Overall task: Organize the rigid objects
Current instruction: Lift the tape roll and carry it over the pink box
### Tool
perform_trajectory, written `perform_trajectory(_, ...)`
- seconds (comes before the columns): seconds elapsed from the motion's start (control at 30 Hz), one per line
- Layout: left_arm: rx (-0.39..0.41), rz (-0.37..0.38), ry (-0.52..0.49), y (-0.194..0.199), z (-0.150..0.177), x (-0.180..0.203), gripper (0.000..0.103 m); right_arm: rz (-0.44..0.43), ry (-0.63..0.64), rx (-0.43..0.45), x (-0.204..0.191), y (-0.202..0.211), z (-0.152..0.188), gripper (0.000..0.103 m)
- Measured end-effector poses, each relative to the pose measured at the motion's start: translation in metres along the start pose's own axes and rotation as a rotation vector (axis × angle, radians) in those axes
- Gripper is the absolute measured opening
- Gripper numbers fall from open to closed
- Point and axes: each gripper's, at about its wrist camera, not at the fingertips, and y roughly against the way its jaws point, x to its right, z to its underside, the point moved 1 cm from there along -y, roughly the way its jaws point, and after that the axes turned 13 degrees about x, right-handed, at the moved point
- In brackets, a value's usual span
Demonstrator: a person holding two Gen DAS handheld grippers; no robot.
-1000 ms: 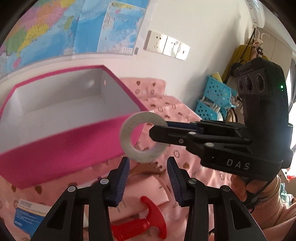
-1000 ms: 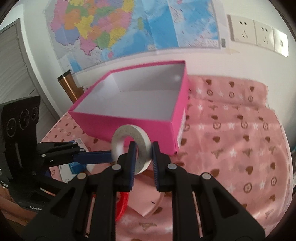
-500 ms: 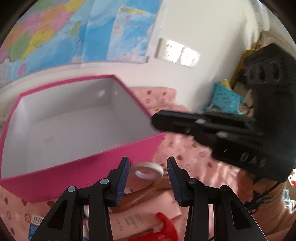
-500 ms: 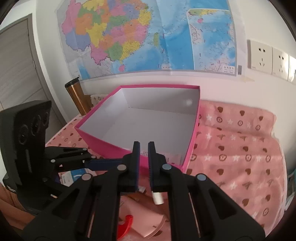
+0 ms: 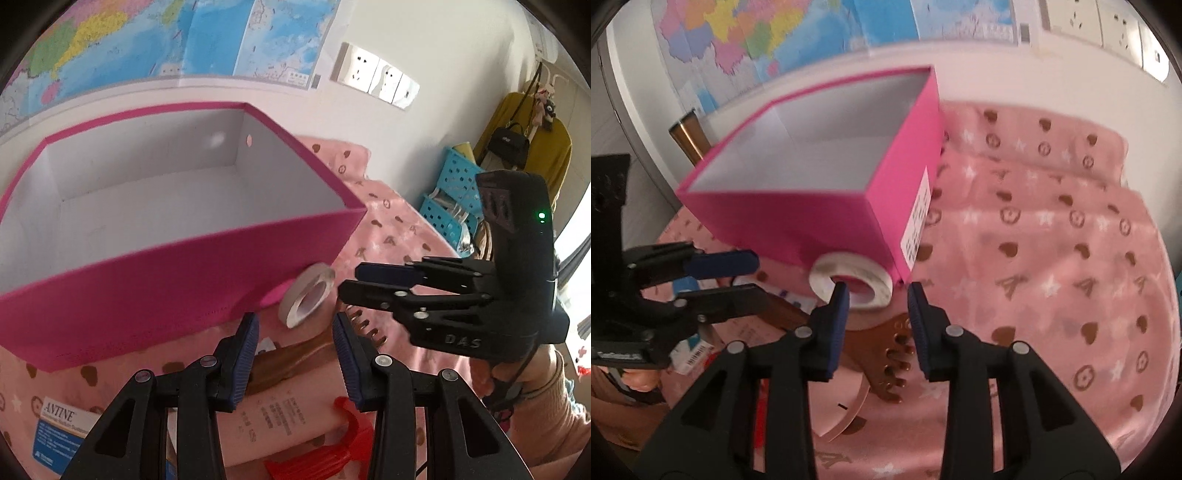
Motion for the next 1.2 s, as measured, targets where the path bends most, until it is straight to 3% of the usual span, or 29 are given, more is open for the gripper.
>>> perform_trajectory(0.3, -0.019, -0.008, -0.011, -0.008, 0.003, 0.002, 0.041, 0.013, 0.014, 0.016, -0.005, -0.017, 0.003, 0.035)
perform_trajectory(0.4, -0.038, -0.017, -0.015, -0.017, 0.002, 0.003, 0.037, 0.029, 0.02, 0.016, -0.005, -0.021, 0.004, 0.035)
perform_trajectory(0.53, -0.06, -0.013, -0.025, -0.026, 0.003, 0.004, 0.033, 0.026, 0.004, 0.016, -0.002, -0.025, 0.006, 0.02)
perform_trajectory(0.73, -0.088, -0.006, 0.006, -0.035, 0.006, -0.001, 0.03, 0.014, -0.006, 0.038, -0.003, -0.018, 0.007, 0.016)
perform_trajectory(0.97, -0.029, 0.031, -0.013, -0.012, -0.006, 0.013, 0.03, -0.002, 0.048, 0.077, -0.02, 0.012, -0.007, 0.015)
perform_trajectory(1.2, 0.081, 0.032, -0.066, 0.018, -0.04, 0.027, 0.03, 0.018, 0.139, 0.142, -0.039, 0.038, -0.046, 0.015)
